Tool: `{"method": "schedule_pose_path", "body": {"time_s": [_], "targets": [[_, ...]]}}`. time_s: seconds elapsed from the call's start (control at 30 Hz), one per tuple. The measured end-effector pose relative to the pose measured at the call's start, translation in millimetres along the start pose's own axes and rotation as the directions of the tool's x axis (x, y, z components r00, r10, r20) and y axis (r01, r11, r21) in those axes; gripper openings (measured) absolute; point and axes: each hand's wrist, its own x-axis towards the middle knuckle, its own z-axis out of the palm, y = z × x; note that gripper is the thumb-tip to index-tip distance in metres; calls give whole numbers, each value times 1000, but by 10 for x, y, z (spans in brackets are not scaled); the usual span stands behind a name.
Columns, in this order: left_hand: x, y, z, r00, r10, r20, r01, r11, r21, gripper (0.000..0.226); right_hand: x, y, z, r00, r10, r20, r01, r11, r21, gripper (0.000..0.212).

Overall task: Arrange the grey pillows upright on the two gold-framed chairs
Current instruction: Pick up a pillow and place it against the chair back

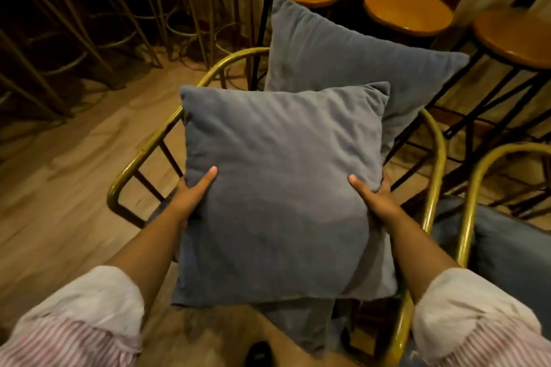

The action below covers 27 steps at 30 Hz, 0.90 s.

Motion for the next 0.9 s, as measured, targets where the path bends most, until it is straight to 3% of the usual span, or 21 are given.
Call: {"method": "schedule_pose_path", "body": {"time_s": [0.1, 0.13, 0.2, 0.27, 0.37, 0.53, 0.63, 0.83, 0.9], "targets": [[86, -60, -28, 1000, -13, 0, 13, 999, -51, 122, 62, 25, 5, 999, 27, -26, -26, 999, 19, 97], [65, -36, -24, 1000, -9, -1, 9, 999, -48, 127, 71, 31, -3, 999, 37, -28, -37, 999, 23, 97], [1, 37, 0, 1000, 13, -5, -13, 997, -71, 112, 9, -61, -38, 999, 21, -26, -20, 998, 53, 109], [-105, 129, 14, 1000, 23, -18, -25, 995, -95, 87, -50, -156, -92, 999, 18, -36, -15, 996, 87, 93], [-295, 276, -15, 997, 42, -62, -48, 994, -98, 81, -258, -308, -198, 999, -28, -42, 32, 993, 114, 71], [-765, 746, -39, 972, 235, -27, -237, 967, -98, 87, -631, -532, -479, 993, -93, -73, 104, 980, 167, 77], [-1118, 988, 83, 942, 334, -26, -335, 936, -108, 71, -870, -682, -801, 985, -136, -105, 158, 960, 233, 82], [-2005, 1069, 836, 932, 357, 58, -344, 924, -166, 64, -1417, -481, -1895, 975, -147, -165, 190, 939, 287, 78], [-2267, 1021, 1168, 932, 348, 103, -328, 929, -168, 75, -1611, -316, -2313, 972, -137, -188, 188, 939, 288, 73]]}}
